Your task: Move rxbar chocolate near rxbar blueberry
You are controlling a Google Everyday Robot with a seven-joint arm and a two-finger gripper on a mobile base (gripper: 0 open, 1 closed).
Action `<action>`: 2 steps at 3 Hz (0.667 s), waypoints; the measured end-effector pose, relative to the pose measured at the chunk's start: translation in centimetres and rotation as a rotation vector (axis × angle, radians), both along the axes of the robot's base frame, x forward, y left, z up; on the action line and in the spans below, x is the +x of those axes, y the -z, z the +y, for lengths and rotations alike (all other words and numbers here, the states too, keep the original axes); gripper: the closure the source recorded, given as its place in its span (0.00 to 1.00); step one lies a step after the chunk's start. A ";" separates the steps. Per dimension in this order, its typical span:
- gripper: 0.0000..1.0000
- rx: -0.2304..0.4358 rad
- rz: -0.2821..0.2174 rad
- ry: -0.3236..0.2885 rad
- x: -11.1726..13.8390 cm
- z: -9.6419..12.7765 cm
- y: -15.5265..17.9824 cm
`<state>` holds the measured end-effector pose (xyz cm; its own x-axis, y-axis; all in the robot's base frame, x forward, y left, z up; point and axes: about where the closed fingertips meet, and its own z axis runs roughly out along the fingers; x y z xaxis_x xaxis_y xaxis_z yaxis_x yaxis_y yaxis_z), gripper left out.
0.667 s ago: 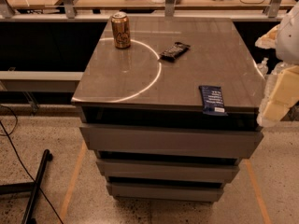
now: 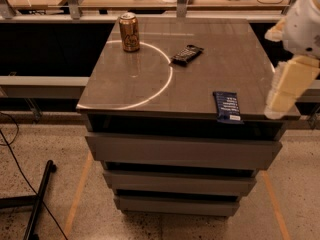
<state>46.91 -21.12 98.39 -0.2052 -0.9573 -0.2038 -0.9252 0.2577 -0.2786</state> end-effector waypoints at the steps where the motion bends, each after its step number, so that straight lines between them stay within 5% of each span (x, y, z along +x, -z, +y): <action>1: 0.00 -0.002 -0.037 -0.020 6.0 1.1 -1.0; 2: 0.00 0.096 -0.085 -0.034 13.9 3.4 -1.8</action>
Offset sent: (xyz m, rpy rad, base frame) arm 0.2027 0.0484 0.0444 0.1829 -0.1370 0.0499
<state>60.77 -17.76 100.20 -0.1511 -0.9385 -0.3104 -0.9081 0.2559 -0.3315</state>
